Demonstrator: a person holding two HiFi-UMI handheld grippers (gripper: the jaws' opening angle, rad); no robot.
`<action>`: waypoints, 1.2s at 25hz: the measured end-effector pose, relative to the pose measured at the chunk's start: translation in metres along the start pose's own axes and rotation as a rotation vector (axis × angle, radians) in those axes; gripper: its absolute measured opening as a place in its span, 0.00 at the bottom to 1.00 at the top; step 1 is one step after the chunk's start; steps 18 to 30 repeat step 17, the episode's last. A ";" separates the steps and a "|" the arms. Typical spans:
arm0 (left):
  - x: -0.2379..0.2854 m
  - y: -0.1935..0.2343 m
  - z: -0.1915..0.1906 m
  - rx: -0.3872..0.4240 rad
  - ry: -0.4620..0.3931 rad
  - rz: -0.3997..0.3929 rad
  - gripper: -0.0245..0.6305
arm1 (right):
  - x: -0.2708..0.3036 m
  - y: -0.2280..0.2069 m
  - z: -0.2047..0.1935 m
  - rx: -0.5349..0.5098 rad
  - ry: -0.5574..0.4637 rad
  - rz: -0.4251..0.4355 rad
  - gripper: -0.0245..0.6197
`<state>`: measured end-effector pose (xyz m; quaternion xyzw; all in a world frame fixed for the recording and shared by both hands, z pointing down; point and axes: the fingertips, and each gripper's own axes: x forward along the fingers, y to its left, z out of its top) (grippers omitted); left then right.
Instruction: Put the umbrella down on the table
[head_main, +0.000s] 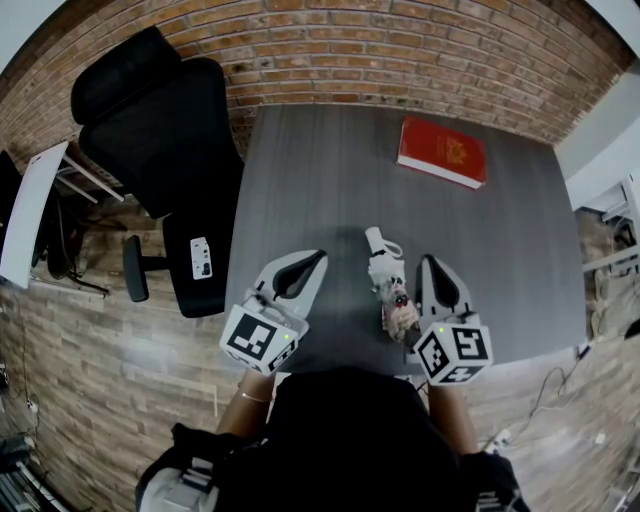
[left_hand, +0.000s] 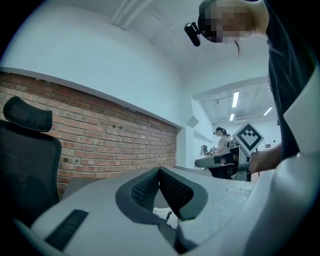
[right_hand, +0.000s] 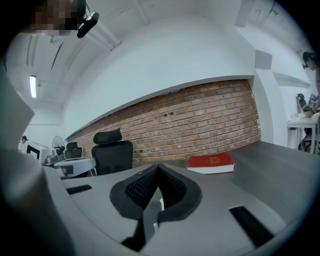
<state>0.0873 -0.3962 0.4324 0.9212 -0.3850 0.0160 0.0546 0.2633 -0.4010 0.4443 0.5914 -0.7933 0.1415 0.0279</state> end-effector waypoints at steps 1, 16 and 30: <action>0.000 0.000 0.000 -0.004 -0.001 0.000 0.04 | 0.000 0.000 -0.001 -0.003 0.004 -0.001 0.03; 0.001 -0.002 0.002 0.001 -0.017 -0.008 0.04 | -0.002 -0.002 -0.001 -0.008 0.014 -0.014 0.03; 0.001 -0.002 0.001 0.002 -0.018 -0.009 0.04 | -0.002 -0.003 -0.001 -0.008 0.015 -0.015 0.03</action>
